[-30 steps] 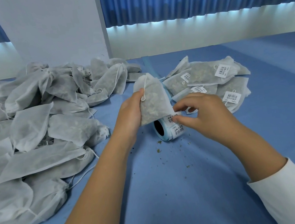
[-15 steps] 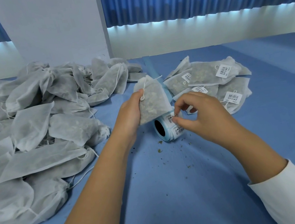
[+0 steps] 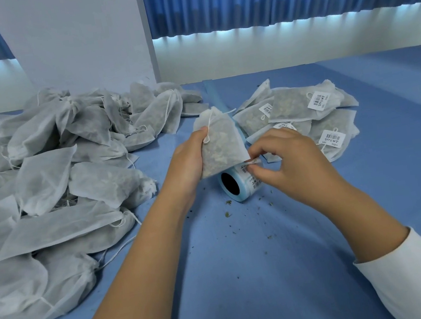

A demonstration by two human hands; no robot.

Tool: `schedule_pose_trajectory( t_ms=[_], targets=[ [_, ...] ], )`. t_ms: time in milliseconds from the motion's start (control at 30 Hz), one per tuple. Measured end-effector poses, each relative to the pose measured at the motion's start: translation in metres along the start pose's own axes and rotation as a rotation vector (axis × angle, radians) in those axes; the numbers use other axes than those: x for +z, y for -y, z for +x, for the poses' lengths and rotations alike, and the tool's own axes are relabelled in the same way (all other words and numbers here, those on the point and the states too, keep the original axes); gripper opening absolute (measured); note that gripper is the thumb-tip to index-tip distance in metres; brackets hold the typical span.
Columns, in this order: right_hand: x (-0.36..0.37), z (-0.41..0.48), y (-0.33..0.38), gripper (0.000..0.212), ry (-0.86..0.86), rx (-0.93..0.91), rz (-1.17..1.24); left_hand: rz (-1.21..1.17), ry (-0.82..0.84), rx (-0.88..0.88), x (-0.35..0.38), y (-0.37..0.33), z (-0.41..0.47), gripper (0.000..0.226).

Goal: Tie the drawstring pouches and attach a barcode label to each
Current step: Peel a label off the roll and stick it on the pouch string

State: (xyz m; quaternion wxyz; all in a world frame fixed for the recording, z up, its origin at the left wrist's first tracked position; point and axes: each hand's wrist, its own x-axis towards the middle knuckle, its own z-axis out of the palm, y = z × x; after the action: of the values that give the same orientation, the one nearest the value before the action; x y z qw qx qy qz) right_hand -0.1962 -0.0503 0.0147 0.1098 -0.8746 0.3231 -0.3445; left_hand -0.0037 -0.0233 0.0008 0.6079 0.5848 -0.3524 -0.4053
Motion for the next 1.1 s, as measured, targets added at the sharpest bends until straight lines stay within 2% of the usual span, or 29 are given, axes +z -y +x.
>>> schedule_pose_trajectory(
  t_ms=[233,367,433,600,733,900,1000,1100],
  targets=[
    [-0.001,-0.001,0.003,0.011,-0.044,0.012,-0.015,0.016,-0.03,-0.019,0.001,-0.001,-0.001,0.025],
    [-0.001,-0.002,0.004,0.01,-0.047,0.019,0.036,0.019,-0.04,-0.029,0.0,0.001,0.001,0.033],
    [-0.002,-0.002,0.006,0.012,-0.054,0.024,0.106,0.025,-0.05,-0.036,0.0,0.002,0.002,0.037],
    [-0.001,-0.002,0.01,0.016,-0.071,0.075,0.314,0.035,-0.075,-0.047,-0.002,0.003,0.005,0.026],
    [-0.002,-0.001,0.011,0.02,-0.095,0.102,0.492,0.054,-0.068,-0.048,-0.002,0.005,0.005,0.027],
    [-0.009,0.004,0.007,0.025,-0.219,0.119,0.747,0.047,-0.061,-0.042,-0.003,0.002,0.002,0.027],
    [-0.011,0.005,0.004,0.024,-0.25,0.164,0.859,0.03,-0.102,0.008,-0.003,-0.004,-0.001,0.027],
    [-0.012,0.005,0.005,0.024,-0.242,0.189,0.99,0.069,-0.163,0.162,-0.003,-0.011,-0.009,0.022]
  ],
)
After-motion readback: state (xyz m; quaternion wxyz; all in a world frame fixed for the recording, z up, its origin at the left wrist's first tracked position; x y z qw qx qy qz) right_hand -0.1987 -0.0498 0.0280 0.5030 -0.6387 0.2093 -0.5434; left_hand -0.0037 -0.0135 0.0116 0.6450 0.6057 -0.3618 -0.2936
